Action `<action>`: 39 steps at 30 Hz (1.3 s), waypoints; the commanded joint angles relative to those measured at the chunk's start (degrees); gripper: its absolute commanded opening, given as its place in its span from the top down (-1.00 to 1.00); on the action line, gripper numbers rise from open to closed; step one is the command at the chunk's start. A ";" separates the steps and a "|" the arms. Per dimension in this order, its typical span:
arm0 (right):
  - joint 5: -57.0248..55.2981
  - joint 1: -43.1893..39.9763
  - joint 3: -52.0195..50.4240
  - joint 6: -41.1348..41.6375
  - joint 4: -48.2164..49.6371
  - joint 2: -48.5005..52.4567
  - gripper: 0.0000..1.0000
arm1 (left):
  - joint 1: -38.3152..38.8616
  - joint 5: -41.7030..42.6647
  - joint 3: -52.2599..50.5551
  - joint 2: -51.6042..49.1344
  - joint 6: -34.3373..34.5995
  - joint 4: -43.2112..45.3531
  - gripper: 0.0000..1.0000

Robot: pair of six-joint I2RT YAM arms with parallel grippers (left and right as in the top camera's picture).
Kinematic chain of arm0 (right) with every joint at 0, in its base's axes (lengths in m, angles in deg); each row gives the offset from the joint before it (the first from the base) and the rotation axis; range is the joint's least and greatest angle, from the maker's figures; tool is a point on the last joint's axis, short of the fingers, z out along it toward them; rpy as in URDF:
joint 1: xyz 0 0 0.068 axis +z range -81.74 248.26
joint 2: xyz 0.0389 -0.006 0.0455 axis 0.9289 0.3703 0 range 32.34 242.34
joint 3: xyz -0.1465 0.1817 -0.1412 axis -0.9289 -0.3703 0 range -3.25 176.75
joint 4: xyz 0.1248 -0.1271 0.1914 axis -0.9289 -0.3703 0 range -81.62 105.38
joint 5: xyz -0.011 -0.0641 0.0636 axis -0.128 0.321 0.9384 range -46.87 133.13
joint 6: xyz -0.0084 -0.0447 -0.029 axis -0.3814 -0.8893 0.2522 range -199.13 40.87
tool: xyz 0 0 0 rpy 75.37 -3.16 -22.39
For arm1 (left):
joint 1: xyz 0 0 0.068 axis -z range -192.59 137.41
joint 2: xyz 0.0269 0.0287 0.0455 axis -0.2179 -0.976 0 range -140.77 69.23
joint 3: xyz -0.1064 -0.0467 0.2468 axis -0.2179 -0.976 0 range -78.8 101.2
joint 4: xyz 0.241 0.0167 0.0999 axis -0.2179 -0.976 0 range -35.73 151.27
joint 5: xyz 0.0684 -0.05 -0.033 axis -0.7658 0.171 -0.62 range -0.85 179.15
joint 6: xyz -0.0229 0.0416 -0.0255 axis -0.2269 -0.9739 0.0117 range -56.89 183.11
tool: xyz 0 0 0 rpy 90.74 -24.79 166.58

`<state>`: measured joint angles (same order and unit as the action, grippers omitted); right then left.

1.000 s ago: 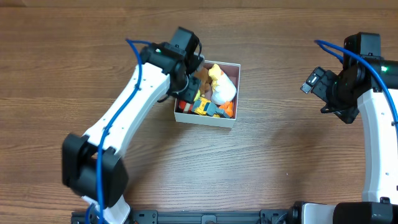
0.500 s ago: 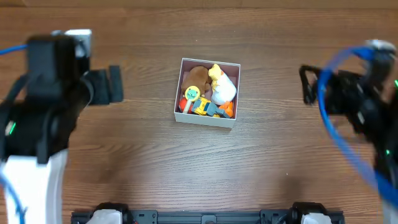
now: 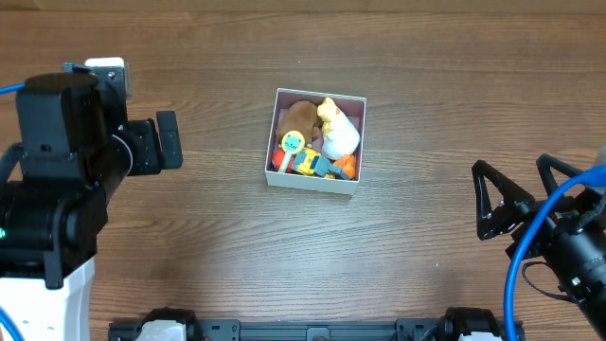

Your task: Pack container

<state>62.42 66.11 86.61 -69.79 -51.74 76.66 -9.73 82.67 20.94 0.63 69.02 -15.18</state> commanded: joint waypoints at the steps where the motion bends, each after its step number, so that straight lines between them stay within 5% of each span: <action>1: 0.31 0.28 -0.13 -0.39 -0.37 0.15 -1.00 | -0.35 0.11 0.81 -1.66 0.96 -0.02 -1.00; 7: -6.49 0.28 -0.15 -0.79 -1.36 0.15 -1.00 | -0.35 0.11 0.81 -4.50 0.96 -0.02 -1.00; 12: -6.43 0.24 -1.86 -11.06 -1.95 -1.36 -1.00 | -0.35 0.11 0.81 -7.80 0.96 -0.02 -1.00; 20: -10.34 0.20 -29.46 -12.59 13.27 -21.97 -1.00 | -0.35 0.11 0.81 -12.98 0.96 -0.02 -1.00; 28: -12.22 0.17 -54.25 -12.57 15.91 -36.85 -1.00 | -0.35 0.11 0.81 -17.90 0.96 0.00 -1.00; 39: -12.44 0.17 -74.03 -12.39 27.23 -44.15 -1.00 | -0.35 0.11 0.81 -20.65 0.96 0.00 -1.00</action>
<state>50.55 66.11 14.94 -82.16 -27.36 33.23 -9.73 82.69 20.94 -19.85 69.02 -15.24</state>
